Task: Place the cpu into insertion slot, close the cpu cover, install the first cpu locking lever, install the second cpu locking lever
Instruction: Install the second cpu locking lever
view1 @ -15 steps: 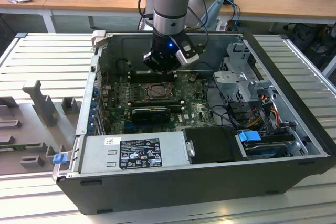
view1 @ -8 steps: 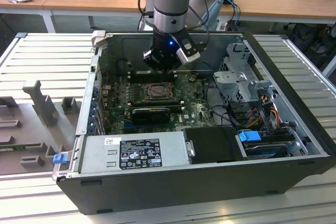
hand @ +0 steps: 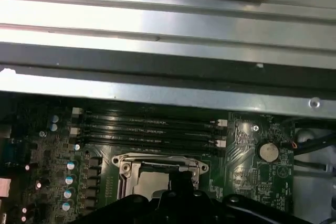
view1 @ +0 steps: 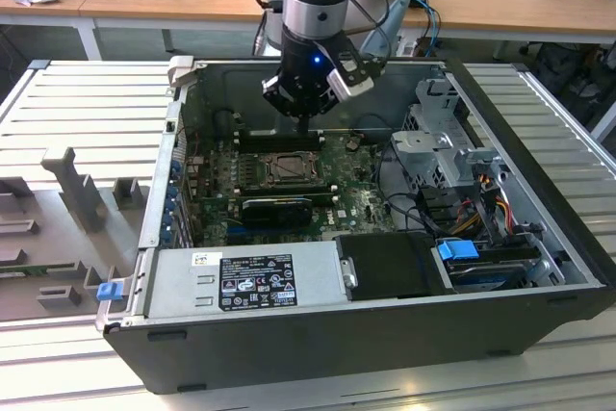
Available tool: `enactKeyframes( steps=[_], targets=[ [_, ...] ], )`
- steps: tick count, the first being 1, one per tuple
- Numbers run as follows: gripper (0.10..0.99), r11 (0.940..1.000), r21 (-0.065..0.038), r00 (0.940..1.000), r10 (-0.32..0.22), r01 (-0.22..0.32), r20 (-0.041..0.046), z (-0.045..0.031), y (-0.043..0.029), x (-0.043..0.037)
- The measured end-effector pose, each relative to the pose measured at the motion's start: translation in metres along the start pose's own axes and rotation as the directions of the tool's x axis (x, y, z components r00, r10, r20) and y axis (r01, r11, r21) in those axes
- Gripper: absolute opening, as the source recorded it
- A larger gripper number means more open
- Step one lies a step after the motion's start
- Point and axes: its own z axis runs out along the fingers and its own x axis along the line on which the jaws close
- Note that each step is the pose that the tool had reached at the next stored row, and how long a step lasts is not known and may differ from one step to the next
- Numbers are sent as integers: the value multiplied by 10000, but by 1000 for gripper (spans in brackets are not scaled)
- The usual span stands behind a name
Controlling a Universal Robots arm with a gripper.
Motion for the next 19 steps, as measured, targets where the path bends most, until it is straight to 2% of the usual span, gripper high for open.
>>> enactKeyframes(
  steps=[7, 10, 12, 19],
  targets=[
    [106, 10000, 2, 10000, 1, -1, -2, -3, -239, 19],
    [106, 10000, -2, 10000, -15, 15, -21, 36, -297, 24],
    [106, 10000, -24, 10000, -33, 33, -22, 54, -396, 33],
    [106, 10000, -73, 10000, -41, 41, -34, 63, -636, 57]
  ],
)
